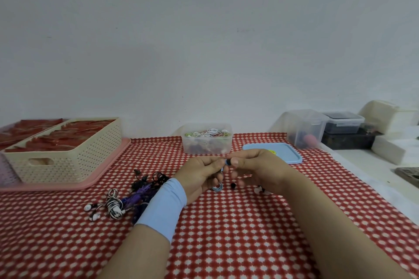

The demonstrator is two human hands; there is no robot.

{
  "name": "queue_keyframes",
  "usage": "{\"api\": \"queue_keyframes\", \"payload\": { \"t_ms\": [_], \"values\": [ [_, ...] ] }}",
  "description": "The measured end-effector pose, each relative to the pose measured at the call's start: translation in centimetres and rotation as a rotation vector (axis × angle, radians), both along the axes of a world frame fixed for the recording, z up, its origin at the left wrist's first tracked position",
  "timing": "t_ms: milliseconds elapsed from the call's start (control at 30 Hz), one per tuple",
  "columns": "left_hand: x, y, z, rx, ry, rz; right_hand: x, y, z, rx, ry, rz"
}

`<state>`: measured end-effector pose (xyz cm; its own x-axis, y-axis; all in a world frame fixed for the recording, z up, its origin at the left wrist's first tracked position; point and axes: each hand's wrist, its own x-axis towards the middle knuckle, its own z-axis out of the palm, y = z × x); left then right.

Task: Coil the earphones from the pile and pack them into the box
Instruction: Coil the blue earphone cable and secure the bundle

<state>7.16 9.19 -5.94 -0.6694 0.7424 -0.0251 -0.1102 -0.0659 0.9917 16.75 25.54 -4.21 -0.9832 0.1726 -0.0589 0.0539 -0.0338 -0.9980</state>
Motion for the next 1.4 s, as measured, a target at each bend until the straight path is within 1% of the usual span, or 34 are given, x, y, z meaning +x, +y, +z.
{"api": "queue_keyframes", "payload": {
  "t_ms": [133, 300, 500, 567, 667, 767, 867, 1000, 1167, 1267, 1400],
  "values": [
    [-0.1, 0.0, 0.0, 0.020, -0.025, -0.017, 0.0, 0.0, -0.1, 0.020, -0.010, 0.004],
    [-0.1, 0.0, -0.1, -0.005, 0.019, -0.019, 0.0, 0.1, -0.1, 0.074, -0.044, 0.005],
    [0.0, 0.4, -0.3, 0.010, 0.047, 0.010, -0.2, 0.1, -0.3, 0.035, -0.086, -0.003],
    [0.1, 0.6, -0.2, 0.019, 0.040, 0.040, -0.4, -0.1, -0.3, 0.026, -0.060, -0.052],
    [0.2, 0.8, 0.0, 0.084, -0.019, 0.092, -0.5, -0.7, -0.2, 0.039, 0.090, -0.165],
    [0.3, 0.8, 0.1, 0.075, -0.045, 0.127, -0.4, -1.1, -0.1, 0.173, 0.184, -0.205],
    [0.3, 0.6, 0.2, 0.046, -0.072, 0.142, -0.2, -1.0, 0.1, 0.317, 0.184, -0.187],
    [0.2, 0.5, 0.2, 0.010, -0.069, 0.128, -0.2, -0.8, 0.2, 0.435, 0.213, -0.187],
    [0.3, 0.7, 0.2, 0.036, -0.103, 0.129, -0.2, -0.9, 0.2, 0.416, 0.246, -0.220],
    [0.3, 0.8, 0.3, 0.040, -0.123, 0.146, -0.2, -1.0, 0.3, 0.397, 0.245, -0.202],
    [0.3, 0.4, 0.5, 0.038, -0.119, 0.098, 0.1, -0.7, 0.4, 0.378, 0.217, -0.142]
  ]
}}
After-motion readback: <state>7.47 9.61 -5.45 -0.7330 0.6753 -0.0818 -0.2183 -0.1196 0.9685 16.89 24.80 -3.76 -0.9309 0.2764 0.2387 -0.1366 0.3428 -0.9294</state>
